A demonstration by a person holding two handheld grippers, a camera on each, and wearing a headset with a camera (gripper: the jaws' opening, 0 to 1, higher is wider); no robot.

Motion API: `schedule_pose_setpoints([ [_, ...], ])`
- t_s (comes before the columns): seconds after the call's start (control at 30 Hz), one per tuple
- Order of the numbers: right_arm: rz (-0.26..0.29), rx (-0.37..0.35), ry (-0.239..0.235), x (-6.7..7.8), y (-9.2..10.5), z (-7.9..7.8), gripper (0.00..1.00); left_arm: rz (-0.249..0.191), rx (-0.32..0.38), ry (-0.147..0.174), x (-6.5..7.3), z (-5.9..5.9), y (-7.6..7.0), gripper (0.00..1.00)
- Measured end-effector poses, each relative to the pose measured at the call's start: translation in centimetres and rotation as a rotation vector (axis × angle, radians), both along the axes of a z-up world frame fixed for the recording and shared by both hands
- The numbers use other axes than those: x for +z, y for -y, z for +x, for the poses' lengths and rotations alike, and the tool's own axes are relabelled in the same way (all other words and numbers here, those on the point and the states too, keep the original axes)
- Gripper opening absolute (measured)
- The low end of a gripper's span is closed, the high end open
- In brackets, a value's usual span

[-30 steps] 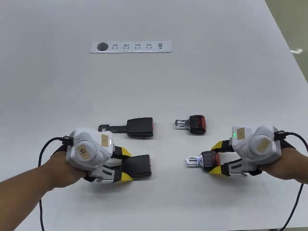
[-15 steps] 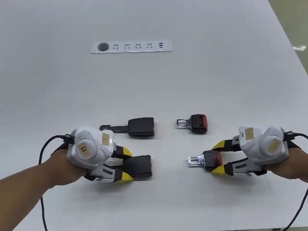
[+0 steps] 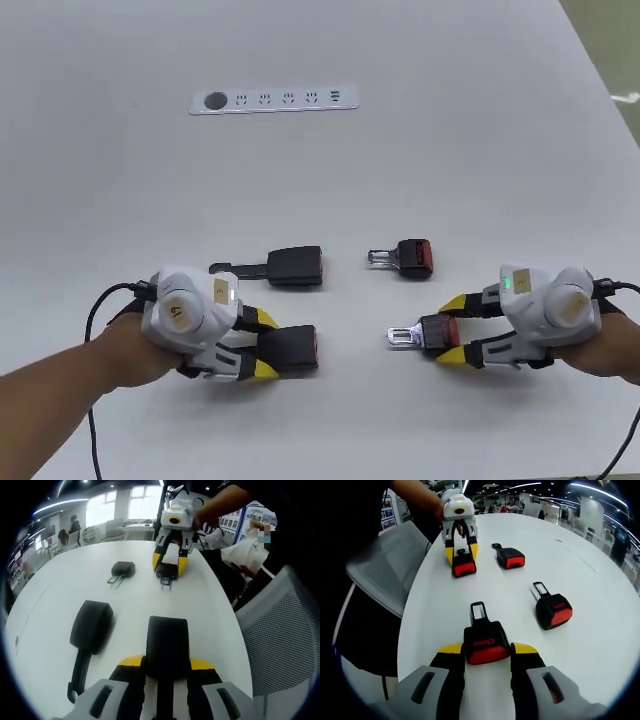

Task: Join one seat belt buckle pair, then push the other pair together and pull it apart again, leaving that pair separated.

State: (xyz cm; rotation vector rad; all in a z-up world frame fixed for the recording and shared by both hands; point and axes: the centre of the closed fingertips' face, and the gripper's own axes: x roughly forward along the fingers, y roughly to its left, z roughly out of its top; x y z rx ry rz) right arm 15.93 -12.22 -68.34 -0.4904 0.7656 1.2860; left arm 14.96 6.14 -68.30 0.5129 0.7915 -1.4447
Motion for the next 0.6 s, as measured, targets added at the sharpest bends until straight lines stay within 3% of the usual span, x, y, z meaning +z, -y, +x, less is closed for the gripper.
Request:
schedule_pose_setpoints([
  [0.33,0.060,-0.021,-0.007,0.1,-1.6,-0.2,0.34,0.000,0.013,0.000,0.0,0.1,0.0,0.33],
  [0.6,0.071,-0.018,-0.007,0.0,-2.5,-0.1,0.33,0.004,0.012,0.002,0.0,0.1,0.0,0.33],
])
